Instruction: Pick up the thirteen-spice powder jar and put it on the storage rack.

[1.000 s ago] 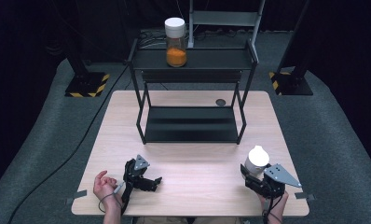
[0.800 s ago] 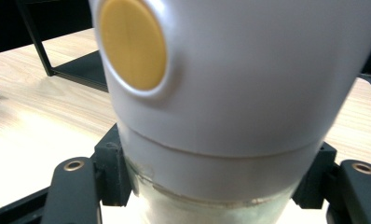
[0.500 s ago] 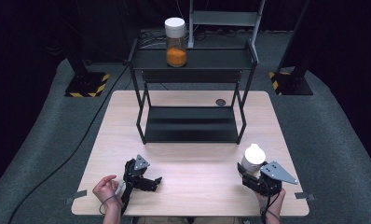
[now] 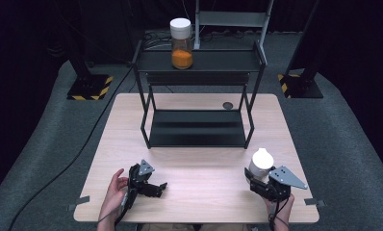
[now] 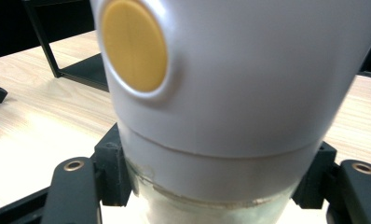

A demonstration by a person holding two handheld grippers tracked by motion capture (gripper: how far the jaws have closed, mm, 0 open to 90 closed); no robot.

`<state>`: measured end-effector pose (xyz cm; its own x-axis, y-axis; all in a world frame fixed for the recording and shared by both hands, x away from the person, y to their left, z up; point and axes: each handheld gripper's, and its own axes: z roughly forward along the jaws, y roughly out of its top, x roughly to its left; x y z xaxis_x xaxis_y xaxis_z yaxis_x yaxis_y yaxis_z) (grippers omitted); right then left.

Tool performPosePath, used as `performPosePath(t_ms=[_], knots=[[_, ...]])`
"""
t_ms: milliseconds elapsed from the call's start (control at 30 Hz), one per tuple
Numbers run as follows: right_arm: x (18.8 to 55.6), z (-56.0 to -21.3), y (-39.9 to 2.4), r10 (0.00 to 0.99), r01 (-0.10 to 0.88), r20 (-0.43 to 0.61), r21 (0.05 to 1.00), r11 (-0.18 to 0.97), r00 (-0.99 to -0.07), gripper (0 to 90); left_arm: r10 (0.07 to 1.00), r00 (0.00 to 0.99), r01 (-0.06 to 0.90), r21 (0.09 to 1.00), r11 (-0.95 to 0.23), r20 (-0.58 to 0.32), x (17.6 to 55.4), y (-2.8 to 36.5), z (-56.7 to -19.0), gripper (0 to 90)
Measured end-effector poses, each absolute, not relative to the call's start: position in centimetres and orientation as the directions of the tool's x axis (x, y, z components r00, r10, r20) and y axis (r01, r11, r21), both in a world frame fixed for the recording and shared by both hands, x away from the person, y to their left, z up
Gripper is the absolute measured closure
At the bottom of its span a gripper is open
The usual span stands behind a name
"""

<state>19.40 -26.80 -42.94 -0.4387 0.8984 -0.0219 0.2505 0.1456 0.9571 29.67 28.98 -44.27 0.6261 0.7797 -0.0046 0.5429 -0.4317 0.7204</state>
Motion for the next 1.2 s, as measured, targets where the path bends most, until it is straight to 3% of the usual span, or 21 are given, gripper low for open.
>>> performPosePath(t_ms=[167,1200], knots=[[19.4,-43.0,-26.9,0.898,0.250,-0.016,0.958,0.139,-0.440,30.2,0.754,0.657,0.525,0.721,-0.453,-0.003,30.0,29.6,-44.3,0.0],[21.1,-41.6,-26.0,0.877,0.229,-0.040,0.959,0.169,-0.478,30.2,0.807,0.590,0.557,0.722,-0.411,0.005,29.0,28.2,-44.3,0.1]])
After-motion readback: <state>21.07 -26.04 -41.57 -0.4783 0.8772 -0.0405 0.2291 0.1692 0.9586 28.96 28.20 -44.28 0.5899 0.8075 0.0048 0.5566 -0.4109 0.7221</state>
